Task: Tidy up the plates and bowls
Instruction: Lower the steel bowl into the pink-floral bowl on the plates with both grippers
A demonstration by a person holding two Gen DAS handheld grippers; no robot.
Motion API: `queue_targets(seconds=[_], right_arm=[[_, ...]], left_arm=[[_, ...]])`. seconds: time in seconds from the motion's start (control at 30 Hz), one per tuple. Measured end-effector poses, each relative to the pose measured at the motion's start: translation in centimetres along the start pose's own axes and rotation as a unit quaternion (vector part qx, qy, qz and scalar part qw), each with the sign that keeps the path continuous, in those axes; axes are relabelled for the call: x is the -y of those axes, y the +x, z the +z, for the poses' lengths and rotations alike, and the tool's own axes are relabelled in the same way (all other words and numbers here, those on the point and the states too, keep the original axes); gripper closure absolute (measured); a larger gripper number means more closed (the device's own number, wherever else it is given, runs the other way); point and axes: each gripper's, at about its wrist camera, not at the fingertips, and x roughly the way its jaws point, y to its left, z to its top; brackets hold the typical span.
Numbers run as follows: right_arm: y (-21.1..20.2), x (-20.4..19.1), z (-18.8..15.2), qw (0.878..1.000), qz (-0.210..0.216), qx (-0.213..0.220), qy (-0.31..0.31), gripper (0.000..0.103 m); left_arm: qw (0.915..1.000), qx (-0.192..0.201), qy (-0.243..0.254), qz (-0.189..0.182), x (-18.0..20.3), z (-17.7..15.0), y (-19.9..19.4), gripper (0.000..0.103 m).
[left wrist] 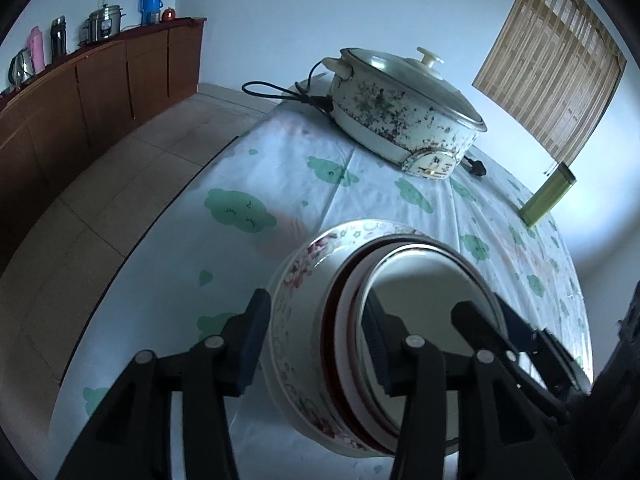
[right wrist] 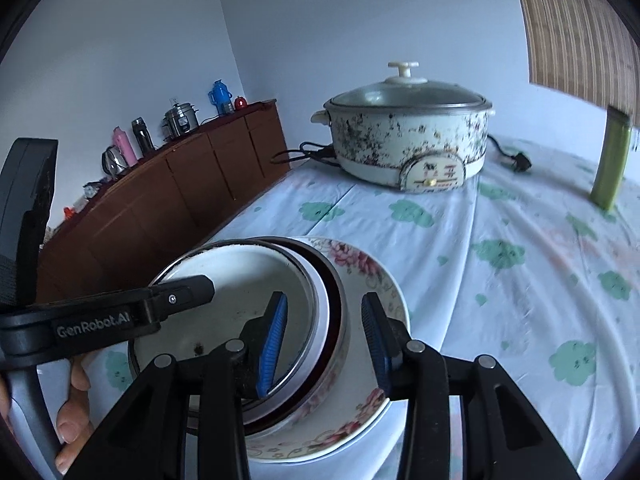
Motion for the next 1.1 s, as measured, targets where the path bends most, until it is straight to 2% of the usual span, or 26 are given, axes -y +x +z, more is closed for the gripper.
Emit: queue_targets(seconds=[0.07,0.13,0.2,0.37,0.43,0.57,0.77,0.97,1.1], right_arm=[[0.0,0.0,0.0,1.0,-0.012,0.004,-0.005,0.06],[0.0,0.3,0.0,1.0,-0.022,0.005,-0.003,0.053],[0.1,0.9,0.1,1.0,-0.022,0.004,0.006,0.051],[0.0,0.8,0.1,1.0,-0.027,0.007,0.001,0.05],[-0.2,0.9,0.0,1.0,-0.018,0.009,0.007,0.05],[-1.5,1.8,0.2,0.998,0.002,0.038,0.04,0.049],[-3.0,2.5,-0.2,0.995,0.003,0.078,0.059,0.049],[-3.3,2.4,-0.9,0.996,0.002,0.076,0.056,0.048],[-3.7,2.4,-1.4,0.996,0.0,0.076,0.054,0.048]], left_arm=[[0.9999,0.002,0.01,0.013,0.5,-0.1,0.4,0.055],[0.9995,0.009,0.02,0.022,1.0,-0.2,0.6,0.054],[0.9992,0.015,0.026,0.027,1.2,-0.3,0.6,0.054],[0.9984,0.023,0.036,0.038,1.6,-0.5,0.6,0.054],[0.9982,0.029,0.036,0.038,1.5,-0.4,0.3,0.054],[0.9977,0.048,0.035,0.032,1.6,-0.3,-0.5,0.054],[0.995,0.075,0.047,0.046,2.1,-0.5,-1.1,0.054],[0.99,0.106,0.053,0.076,2.4,-1.0,-1.6,0.052],[0.9893,0.112,0.046,0.081,2.2,-1.3,-1.7,0.052]])
